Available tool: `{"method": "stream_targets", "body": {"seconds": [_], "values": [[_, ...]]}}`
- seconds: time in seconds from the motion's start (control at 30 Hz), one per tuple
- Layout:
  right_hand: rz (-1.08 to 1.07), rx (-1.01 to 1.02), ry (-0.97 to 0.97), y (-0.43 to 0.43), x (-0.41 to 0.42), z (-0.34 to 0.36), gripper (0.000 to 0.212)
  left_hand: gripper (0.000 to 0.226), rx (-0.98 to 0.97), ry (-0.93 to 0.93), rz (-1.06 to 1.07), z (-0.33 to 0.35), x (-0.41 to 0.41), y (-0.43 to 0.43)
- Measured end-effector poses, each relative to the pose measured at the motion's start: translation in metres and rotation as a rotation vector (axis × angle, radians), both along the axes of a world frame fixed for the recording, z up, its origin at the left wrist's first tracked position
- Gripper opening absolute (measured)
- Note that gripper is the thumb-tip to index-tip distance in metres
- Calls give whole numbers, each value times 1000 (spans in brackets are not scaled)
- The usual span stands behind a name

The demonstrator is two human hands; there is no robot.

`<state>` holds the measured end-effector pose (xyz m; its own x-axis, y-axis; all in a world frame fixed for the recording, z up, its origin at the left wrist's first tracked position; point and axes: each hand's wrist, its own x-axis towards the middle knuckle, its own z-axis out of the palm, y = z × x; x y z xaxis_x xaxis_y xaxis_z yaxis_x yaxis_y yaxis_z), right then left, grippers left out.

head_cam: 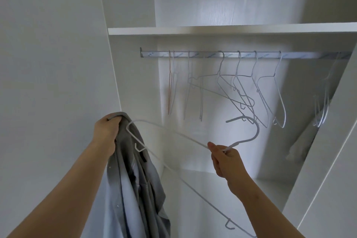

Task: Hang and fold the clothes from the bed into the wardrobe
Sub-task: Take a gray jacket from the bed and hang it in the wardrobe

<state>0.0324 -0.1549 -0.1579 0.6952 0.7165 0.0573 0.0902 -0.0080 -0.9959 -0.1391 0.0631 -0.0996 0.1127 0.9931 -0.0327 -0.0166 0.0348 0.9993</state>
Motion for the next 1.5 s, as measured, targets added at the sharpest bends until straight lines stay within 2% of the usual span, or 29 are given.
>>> {"method": "stream_targets", "body": {"seconds": [0.1, 0.2, 0.3, 0.4, 0.53, 0.57, 0.6, 0.67, 0.7, 0.77, 0.87, 0.97, 1.0, 1.03, 1.13, 1.27, 1.37, 1.43, 1.5], "values": [[52, -81, -95, 5, -3, -1, 59, 15, 100, 122, -79, 1, 1, -7], [65, -131, -159, 17, -14, -1, 51, 28, 179, 146, -261, -1, 8, -28], [43, -134, -137, 31, -21, -4, 42, 31, 187, 92, -445, -6, 13, -48], [35, -80, -92, 42, -28, -6, 13, 32, 122, -48, -582, -11, 14, -62], [61, -10, -57, 54, -36, -4, 15, 38, 93, -137, -769, -14, 11, -71], [49, -11, -43, 57, -37, -3, 20, 35, 170, -87, -783, -14, 10, -70], [19, -10, -11, 59, -40, 0, 26, 32, 345, 46, -772, -15, 7, -67], [-49, 3, 27, 61, -40, 2, 33, 18, 919, 536, -569, -17, 4, -55], [-62, 12, 25, 62, -39, 3, 34, 20, 1136, 742, -457, -17, 2, -50], [-45, 31, 5, 63, -38, 6, 33, 37, 1255, 957, -446, -20, -2, -43], [-3, 58, -16, 66, -38, 10, 33, 48, 1293, 974, -556, -17, -2, -43], [39, 83, -58, 66, -42, 9, 39, 44, 1388, 1004, -446, -9, 2, -46], [40, 91, -62, 65, -44, 10, 41, 41, 1424, 1023, -466, -9, 4, -45], [30, 89, -77, 65, -44, 9, 44, 37, 1418, 999, -541, -11, 6, -45], [-24, 25, -217, 63, -47, 10, 42, 34, 1158, 847, -709, -22, 8, -41], [-146, 42, -421, 62, -47, 16, 18, 25, 1071, 674, -618, -27, 10, -41], [-400, 175, -546, 57, -45, 14, 18, 19, 980, 590, -540, -24, 11, -42], [-551, 279, -554, 52, -46, 9, 13, 17, 920, 483, -471, -20, 8, -41], [-548, 296, -502, 48, -46, 0, 16, 15, 889, 368, -403, -13, 3, -39]]}}
